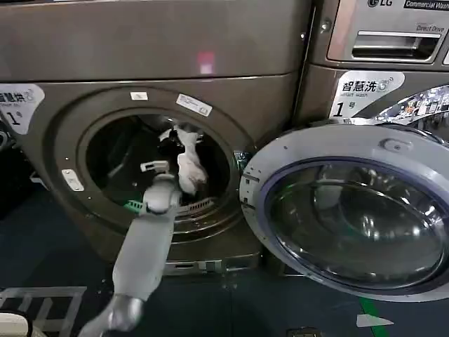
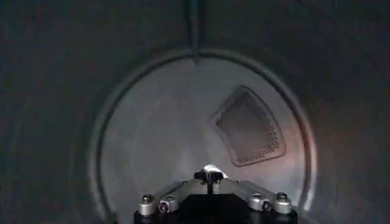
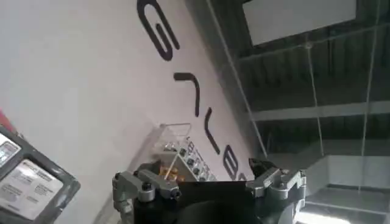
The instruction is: Grasp the clothes from the dryer.
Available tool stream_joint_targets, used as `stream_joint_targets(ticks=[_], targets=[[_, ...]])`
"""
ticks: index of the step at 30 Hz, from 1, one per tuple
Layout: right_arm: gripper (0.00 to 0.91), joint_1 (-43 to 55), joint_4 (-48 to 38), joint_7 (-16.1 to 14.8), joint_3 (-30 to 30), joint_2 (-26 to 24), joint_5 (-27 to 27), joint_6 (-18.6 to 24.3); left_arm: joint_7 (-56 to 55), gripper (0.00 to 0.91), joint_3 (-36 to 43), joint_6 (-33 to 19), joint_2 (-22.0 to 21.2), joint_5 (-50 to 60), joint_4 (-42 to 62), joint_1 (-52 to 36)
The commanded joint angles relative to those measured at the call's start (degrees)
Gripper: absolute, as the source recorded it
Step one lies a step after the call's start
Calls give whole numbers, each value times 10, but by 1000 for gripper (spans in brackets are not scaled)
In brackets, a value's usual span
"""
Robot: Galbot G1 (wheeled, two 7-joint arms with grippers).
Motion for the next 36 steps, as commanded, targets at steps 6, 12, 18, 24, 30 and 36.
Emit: stream_joint_targets(ticks=[6, 12, 18, 24, 30, 36], targets=[[907, 0, -10, 10, 15, -4, 1, 2, -54, 0, -21, -48, -9, 30, -84, 109], [907, -3, -18, 12, 23, -9, 1, 6, -53, 0, -22, -45, -8, 30, -85, 104], [907, -7, -25, 12, 35, -11, 1, 5, -52, 0, -21, -44, -8, 28, -85, 100], [907, -12, -28, 8, 44, -4, 0, 6, -52, 0, -21, -43, -5, 27, -86, 96], [907, -11, -22, -8, 47, -6, -5, 0, -51, 0, -21, -42, -7, 27, -86, 95], [907, -14, -23, -9, 53, -8, -5, -1, -50, 0, -17, -39, -7, 27, -86, 92]])
